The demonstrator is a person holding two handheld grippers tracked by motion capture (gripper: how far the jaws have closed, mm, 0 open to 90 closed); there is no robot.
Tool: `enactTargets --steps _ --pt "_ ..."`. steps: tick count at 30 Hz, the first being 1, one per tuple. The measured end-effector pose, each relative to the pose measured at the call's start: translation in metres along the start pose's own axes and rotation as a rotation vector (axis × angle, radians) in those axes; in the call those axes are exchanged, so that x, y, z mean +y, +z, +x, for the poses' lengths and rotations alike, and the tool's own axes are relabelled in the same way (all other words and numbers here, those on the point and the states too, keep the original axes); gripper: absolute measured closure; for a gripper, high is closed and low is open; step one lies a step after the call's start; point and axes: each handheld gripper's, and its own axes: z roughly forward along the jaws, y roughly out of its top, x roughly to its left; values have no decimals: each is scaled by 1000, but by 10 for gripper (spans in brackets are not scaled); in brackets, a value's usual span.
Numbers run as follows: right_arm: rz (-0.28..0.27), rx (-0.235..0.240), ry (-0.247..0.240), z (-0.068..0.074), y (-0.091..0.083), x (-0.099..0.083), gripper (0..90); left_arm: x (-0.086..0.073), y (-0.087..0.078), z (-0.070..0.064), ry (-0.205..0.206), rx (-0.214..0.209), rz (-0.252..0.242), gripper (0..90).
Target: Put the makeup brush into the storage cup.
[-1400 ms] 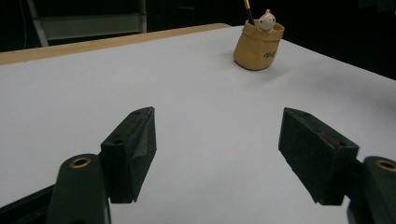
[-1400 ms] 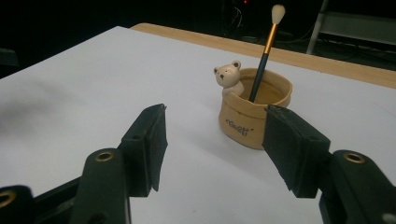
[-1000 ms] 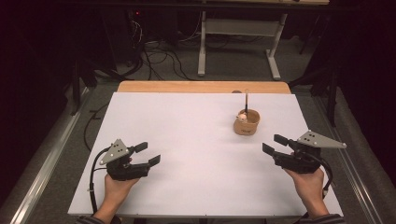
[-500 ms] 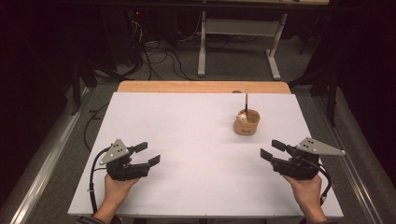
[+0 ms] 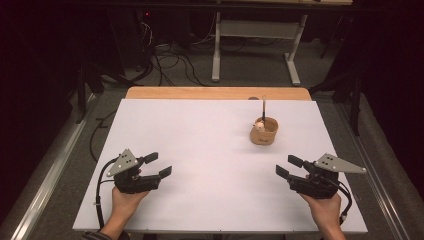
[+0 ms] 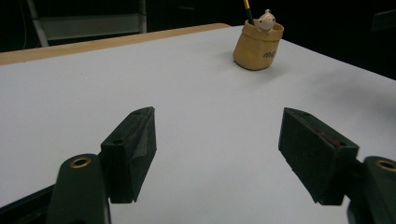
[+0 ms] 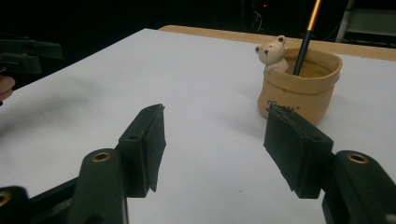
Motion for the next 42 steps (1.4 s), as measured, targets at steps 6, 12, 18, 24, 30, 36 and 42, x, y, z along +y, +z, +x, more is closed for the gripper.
enactTargets --steps 6,12,18,24,30,36,42 --pt "10 0 -1 1 3 -5 386 0 0 0 -2 -1 1 282" --pt "15 -11 -10 3 6 -10 378 0 0 0 -2 -1 0 282" --pt "20 -14 -9 5 9 -15 378 0 0 0 -4 -1 -1 282" --pt "22 -14 -13 4 12 -18 378 0 0 0 -4 -1 0 282" --pt "22 -21 -12 1 14 -21 378 0 0 0 -2 -1 0 282" --pt "21 -32 -3 -2 16 -25 378 0 0 0 0 -1 1 282" --pt "27 -48 -13 -4 19 -29 377 0 0 -1 1 -3 2 283"
